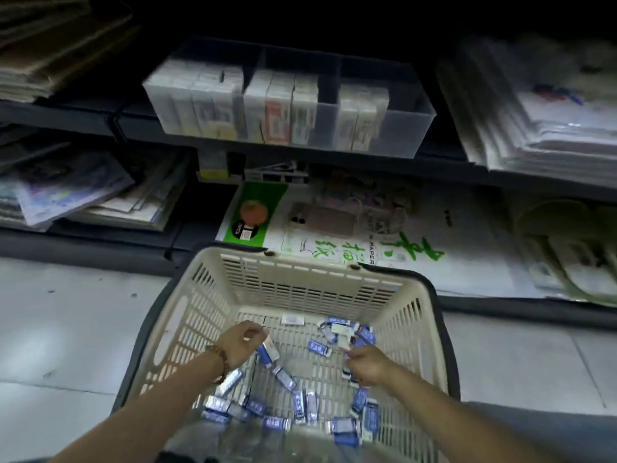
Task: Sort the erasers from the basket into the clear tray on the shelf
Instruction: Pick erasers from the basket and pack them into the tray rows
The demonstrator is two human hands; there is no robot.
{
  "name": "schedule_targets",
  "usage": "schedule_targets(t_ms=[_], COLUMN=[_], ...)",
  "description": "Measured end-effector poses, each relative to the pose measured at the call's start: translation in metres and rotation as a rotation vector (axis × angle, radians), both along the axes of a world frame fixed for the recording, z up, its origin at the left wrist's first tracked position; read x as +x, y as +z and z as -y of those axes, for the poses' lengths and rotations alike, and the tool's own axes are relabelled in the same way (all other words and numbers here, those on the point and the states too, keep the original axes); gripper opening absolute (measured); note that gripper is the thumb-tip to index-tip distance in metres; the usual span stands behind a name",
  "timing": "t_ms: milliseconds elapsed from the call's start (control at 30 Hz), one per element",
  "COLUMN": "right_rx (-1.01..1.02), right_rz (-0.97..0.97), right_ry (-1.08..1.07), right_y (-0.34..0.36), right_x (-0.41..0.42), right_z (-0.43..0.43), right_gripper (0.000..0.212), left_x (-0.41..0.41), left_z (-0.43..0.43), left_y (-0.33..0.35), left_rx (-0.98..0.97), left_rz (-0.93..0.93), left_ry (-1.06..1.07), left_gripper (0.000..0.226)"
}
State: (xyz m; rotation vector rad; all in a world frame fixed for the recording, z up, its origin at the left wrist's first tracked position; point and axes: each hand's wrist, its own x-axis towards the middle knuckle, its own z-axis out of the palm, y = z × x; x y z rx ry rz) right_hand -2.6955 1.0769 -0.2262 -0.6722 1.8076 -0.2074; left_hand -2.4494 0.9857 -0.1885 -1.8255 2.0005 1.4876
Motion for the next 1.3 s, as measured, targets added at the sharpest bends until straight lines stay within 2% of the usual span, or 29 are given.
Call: schedule_targets(t_ms=[133, 267, 367, 500, 600, 800, 867, 967, 1067, 1233, 1300], right_rx=[-0.068, -0.111, -0.177, -0.211, -0.187, -0.206, -0.153, -0.064, 0.075, 0.131, 0.082], right_rz=[-0.058, -0.18, -0.183, -0.261, -0.286, -0.207, -0.185, -0.176, -0.195, -0.187, -0.203], right_ry=[0.002, 0.119, 0.094, -0.075, -0.172, -0.48, -0.633, -0.843, -0.714, -0.625, -0.635], right_y=[-0.038, -0.057, -0.065, -0.076, -0.081, -0.088, -0.089, -0.091, -0.085, -0.084, -0.088], right_x=[-0.007, -0.011, -0.007, 0.0, 0.007, 0.016, 0.021, 0.027, 0.031, 0.039, 0.043], right_z=[-0.004, -0.001, 0.001, 0.006, 0.007, 0.014, 0.022, 0.035, 0.046, 0.06, 0.059], right_gripper=[0.057, 0.054, 0.057, 0.044, 0.032, 0.033, 0.041, 0.033, 0.034, 0.038, 0.04], left_x=[-0.006, -0.009, -0.014, -0.022, -0.029, -0.029, -0.03, -0.031, -0.031, -0.032, -0.033], left_z=[-0.007, -0.008, -0.002, 0.007, 0.003, -0.007, -0.008, -0.009, -0.01, -0.009, -0.007], left_y=[-0.043, -0.076, -0.093, -0.113, -0.119, -0.128, -0.129, -0.13, -0.133, -0.14, -0.141], left_rx=[0.052, 0.094, 0.08, 0.066, -0.052, -0.155, -0.17, -0.162, -0.12, -0.113, -0.096], left_rz=[-0.049, -0.029, -0.008, 0.023, 0.051, 0.035, 0.028, -0.034, -0.059, 0.009, 0.023], left_ry=[0.245, 0.316, 0.295, 0.2, 0.255, 0.282, 0.309, 0.347, 0.348, 0.379, 0.391], left_gripper=[0.027, 0.031, 0.031, 0.034, 0.04, 0.044, 0.043, 0.039, 0.039, 0.036, 0.031])
